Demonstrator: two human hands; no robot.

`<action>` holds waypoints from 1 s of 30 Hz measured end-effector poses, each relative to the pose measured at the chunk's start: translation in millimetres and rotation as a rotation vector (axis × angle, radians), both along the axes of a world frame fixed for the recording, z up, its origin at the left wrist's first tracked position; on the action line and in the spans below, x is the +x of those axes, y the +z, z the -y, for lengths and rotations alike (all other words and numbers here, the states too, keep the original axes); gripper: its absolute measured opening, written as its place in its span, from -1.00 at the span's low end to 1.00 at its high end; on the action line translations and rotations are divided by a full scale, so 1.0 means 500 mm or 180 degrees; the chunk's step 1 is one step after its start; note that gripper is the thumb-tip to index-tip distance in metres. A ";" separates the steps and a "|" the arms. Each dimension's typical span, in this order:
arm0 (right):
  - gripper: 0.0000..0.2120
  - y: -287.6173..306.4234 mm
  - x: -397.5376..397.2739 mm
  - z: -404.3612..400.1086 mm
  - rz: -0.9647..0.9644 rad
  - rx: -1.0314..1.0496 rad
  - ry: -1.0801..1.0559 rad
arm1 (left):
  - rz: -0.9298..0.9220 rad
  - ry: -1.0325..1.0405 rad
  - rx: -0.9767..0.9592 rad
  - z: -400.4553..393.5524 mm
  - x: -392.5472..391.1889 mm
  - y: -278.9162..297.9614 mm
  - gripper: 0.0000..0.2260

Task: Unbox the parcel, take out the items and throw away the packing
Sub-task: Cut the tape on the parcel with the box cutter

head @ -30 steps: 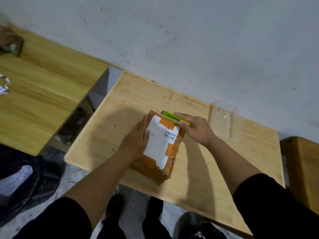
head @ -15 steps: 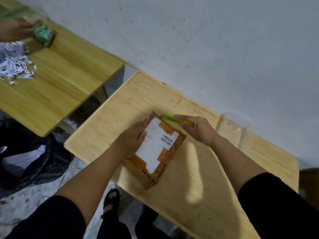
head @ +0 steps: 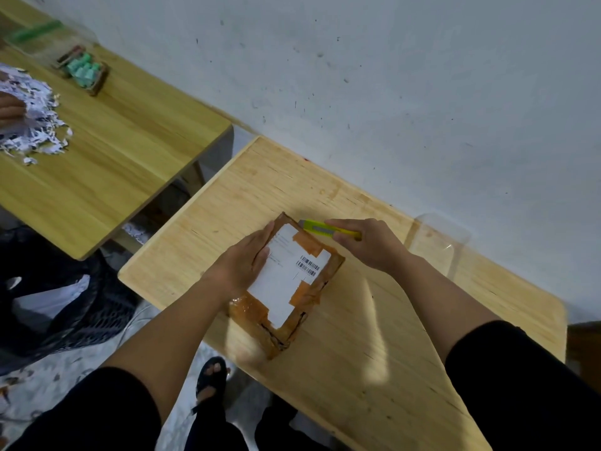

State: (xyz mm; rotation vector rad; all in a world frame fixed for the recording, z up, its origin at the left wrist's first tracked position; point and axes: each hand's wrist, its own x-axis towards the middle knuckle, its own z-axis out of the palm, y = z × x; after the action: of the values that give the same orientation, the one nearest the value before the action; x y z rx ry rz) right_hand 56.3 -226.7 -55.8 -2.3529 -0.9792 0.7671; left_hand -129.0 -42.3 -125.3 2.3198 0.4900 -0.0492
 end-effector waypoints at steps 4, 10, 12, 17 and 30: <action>-0.70 0.009 0.005 0.002 0.0150 -0.0116 0.0156 | -0.0024 0.0064 -0.0047 0.000 -0.001 0.001 -0.55; -0.68 0.015 0.006 0.019 0.0259 -0.0210 0.0267 | -0.0124 0.0156 0.0057 0.005 0.001 0.005 -0.54; -0.68 0.018 0.008 0.027 0.0329 -0.0268 0.0339 | -0.0179 0.0184 0.0075 0.006 0.003 0.007 -0.54; -0.67 0.028 0.004 0.050 0.0477 -0.0389 0.0415 | -0.0143 0.0187 -0.0002 0.008 0.002 0.010 -0.55; -0.71 0.041 -0.016 0.110 0.0141 -0.0174 -0.0094 | 0.0402 0.0091 0.0051 0.007 0.005 0.002 -0.55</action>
State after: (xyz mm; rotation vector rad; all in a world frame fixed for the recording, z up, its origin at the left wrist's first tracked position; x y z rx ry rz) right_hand 48.3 -281.8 -35.4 -2.4353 -0.9510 0.7423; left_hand -126.6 -45.8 -124.3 2.3141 0.4607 0.1148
